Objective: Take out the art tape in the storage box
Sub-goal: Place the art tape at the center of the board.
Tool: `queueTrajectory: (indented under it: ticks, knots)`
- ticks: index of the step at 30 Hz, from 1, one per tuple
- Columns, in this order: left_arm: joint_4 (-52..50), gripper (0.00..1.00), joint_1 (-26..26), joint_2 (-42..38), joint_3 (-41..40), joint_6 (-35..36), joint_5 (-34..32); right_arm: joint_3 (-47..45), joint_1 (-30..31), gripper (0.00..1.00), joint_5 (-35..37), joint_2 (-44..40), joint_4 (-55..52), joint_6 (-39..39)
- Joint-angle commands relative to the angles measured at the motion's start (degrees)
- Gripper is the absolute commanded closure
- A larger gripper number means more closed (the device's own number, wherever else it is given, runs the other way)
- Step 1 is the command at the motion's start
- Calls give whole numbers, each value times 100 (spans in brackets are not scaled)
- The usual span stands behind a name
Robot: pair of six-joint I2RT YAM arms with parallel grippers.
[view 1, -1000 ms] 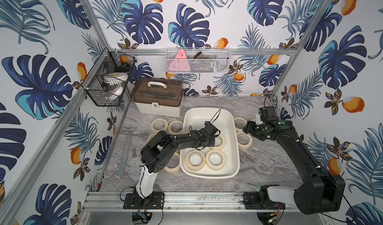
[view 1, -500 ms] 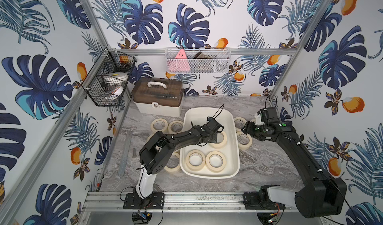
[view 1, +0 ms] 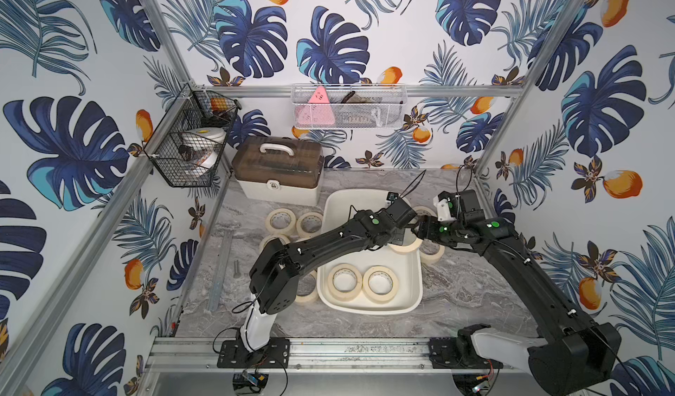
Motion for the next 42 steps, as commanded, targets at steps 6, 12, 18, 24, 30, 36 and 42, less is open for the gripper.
queueTrajectory:
  ticks: [6, 12, 18, 24, 30, 36, 42]
  knots:
    - [-360, 90, -183, 57, 480, 75, -86, 42, 230, 27, 826, 104, -49, -25]
    - [-404, 89, -216, -7, 565, 66, -69, 17, 271, 37, 1300, 88, -64, 10]
    - [-533, 89, -212, 98, 617, 76, -86, 24, 284, 53, 1262, 28, -23, -31]
    - [-498, 88, -214, 108, 558, 59, 3, 46, 293, 81, 1273, 104, -65, -83]
    - [-250, 60, -216, -248, 228, 43, 116, 36, 277, 100, 1334, 94, -49, -121]
    - [-70, 32, -213, -856, -179, 121, 60, 7, 284, 100, 1573, 100, -60, -100]
    - [172, 18, -212, -1416, -587, 193, 9, -32, 168, 100, 2053, 67, -148, 200]
